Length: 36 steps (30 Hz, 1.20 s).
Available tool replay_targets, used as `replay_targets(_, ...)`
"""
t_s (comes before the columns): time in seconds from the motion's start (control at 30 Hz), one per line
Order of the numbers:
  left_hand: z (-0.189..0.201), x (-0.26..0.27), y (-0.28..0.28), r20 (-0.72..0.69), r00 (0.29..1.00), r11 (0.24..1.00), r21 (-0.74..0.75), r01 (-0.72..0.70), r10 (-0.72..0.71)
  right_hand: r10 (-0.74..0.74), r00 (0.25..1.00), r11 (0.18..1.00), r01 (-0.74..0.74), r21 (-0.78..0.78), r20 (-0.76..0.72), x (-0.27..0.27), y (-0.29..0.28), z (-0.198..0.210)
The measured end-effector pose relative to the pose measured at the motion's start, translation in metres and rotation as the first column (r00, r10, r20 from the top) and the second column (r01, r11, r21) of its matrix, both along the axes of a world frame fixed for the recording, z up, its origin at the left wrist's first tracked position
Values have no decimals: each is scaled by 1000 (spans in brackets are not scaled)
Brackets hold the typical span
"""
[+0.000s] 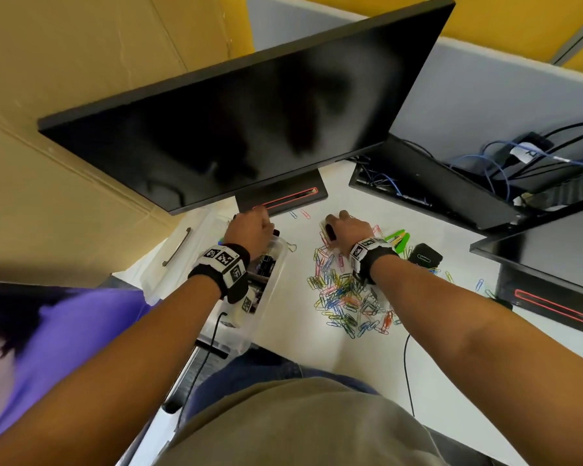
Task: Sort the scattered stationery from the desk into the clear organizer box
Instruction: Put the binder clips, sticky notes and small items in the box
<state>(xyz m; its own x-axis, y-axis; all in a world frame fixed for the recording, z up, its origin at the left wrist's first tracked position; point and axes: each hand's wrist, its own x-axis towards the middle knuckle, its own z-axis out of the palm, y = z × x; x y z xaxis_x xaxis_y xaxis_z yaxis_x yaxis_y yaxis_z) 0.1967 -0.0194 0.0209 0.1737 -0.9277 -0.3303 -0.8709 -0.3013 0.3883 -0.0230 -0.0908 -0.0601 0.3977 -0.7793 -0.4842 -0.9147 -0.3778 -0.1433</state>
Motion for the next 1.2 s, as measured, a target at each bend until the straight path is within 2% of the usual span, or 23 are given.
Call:
replay_targets(0.1,3,8,5,-79,994,997,-24,-77,75,-43,996,998,46,-46,77,-1,5,-4)
replay_targets(0.2,4,19,14,-90,993,996,-45,-82,78,-85,973,992,103,-75,214,3,12,-5)
replay_targets(0.33,1,26,20,-26,998,998,-13,-54,54,-181,884,970,233,-70,431,10,19,2)
replay_targets(0.4,3,24,21,36,999,1000,16,8,-9,-214,835,958,281,-60,507,14,22,10)
replay_targets(0.5,8,19,22,106,989,994,53,96,-101,-340,717,919,389,56,608,19,27,20)
replay_targets(0.63,8,17,24,185,973,985,133,113,-136,-620,429,777,456,435,657,18,35,28)
replay_targets(0.73,2,18,26,236,948,949,283,141,-212,-648,372,755,429,496,665,18,41,28)
replay_targets(0.83,-1,19,26,271,921,924,339,179,-278,-679,309,730,388,563,666,23,47,32)
replay_targets(1.0,-7,19,28,334,889,910,373,181,-314,-584,364,811,275,516,725,33,56,57)
replay_targets(1.2,2,8,31,307,893,869,468,159,-329,-478,423,878,252,407,770,50,58,70)
